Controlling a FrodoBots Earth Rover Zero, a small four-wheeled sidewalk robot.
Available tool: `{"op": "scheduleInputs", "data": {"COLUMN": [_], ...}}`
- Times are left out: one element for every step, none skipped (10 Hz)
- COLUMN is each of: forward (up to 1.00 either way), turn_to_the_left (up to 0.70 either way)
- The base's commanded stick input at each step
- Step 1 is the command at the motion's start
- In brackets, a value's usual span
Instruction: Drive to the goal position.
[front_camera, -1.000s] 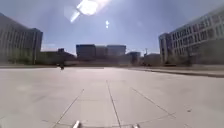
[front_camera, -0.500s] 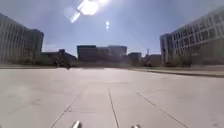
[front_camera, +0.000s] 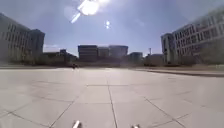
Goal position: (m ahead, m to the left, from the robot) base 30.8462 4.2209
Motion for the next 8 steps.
{"op": "scheduleInputs", "data": {"forward": [0.85, 0.85, 0.85, 0.85, 0.85, 0.85, 0.85, 0.85], "turn_to_the_left": [0.04, 0.04, 0.04, 0.04, 0.04, 0.04, 0.04, 0.04]}}
